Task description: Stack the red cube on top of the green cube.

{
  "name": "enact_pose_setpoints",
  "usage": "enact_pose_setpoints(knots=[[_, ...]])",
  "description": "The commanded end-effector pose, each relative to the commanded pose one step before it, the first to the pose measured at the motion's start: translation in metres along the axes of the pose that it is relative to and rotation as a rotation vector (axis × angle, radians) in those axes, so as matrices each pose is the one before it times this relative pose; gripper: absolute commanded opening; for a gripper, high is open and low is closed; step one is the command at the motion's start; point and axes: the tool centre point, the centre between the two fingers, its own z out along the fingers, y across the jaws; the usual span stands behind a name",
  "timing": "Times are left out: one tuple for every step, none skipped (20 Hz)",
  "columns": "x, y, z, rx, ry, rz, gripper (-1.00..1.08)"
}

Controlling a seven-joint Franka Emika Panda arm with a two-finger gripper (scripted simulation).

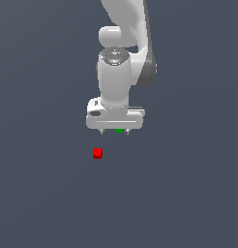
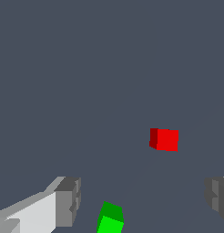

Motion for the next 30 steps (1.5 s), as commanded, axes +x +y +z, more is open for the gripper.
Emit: enact_pose_setpoints(knots=[[0.00000,0.00001,0.00000,0.00000,0.00000,0.00000,1.00],[0.00000,0.00008,0.00022,0.00000,0.00000,0.00000,1.00],[0.00008,0.00088,0.00111,0.00018,-0.00069,0.00096,1.00],[0.00009,0.00113,0.00162,0.00022,-0.00080,0.00111,1.00],[0.00014,0.00172,0.00236,0.00035,-0.00126,0.00175,1.00],[0.00018,0.00213,0.00298,0.00043,-0.00154,0.00214,1.00],[0.00021,0.00259,0.00361,0.00053,-0.00187,0.00259,1.00],[0.00026,0.00309,0.00428,0.00064,-0.00225,0.00313,1.00],[0.00029,0.00348,0.00486,0.00072,-0.00252,0.00349,1.00],[0.00033,0.00389,0.00545,0.00082,-0.00282,0.00390,1.00],[0.00037,0.00431,0.00605,0.00093,-0.00314,0.00434,1.00],[0.00042,0.00470,0.00661,0.00104,-0.00344,0.00473,1.00],[0.00047,0.00508,0.00716,0.00115,-0.00374,0.00512,1.00],[0.00053,0.00543,0.00767,0.00125,-0.00401,0.00548,1.00],[0.00059,0.00577,0.00818,0.00137,-0.00429,0.00584,1.00],[0.00064,0.00597,0.00847,0.00145,-0.00447,0.00605,1.00],[0.00063,0.00554,0.00789,0.00138,-0.00417,0.00563,1.00],[0.00061,0.00505,0.00720,0.00128,-0.00381,0.00513,1.00],[0.00058,0.00458,0.00655,0.00118,-0.00348,0.00467,1.00],[0.00055,0.00414,0.00592,0.00109,-0.00317,0.00423,1.00],[0.00052,0.00370,0.00529,0.00099,-0.00284,0.00378,1.00],[0.00049,0.00325,0.00466,0.00088,-0.00251,0.00333,1.00],[0.00046,0.00283,0.00406,0.00077,-0.00220,0.00290,1.00],[0.00043,0.00244,0.00348,0.00067,-0.00192,0.00252,1.00],[0.00039,0.00201,0.00289,0.00055,-0.00159,0.00208,1.00],[0.00034,0.00163,0.00233,0.00045,-0.00130,0.00169,1.00],[0.00028,0.00126,0.00179,0.00035,-0.00101,0.00131,1.00],[0.00021,0.00089,0.00126,0.00025,-0.00072,0.00092,1.00],[0.00013,0.00051,0.00074,0.00014,-0.00042,0.00053,1.00],[0.00004,0.00005,0.00015,0.00000,0.00000,0.00000,1.00]])
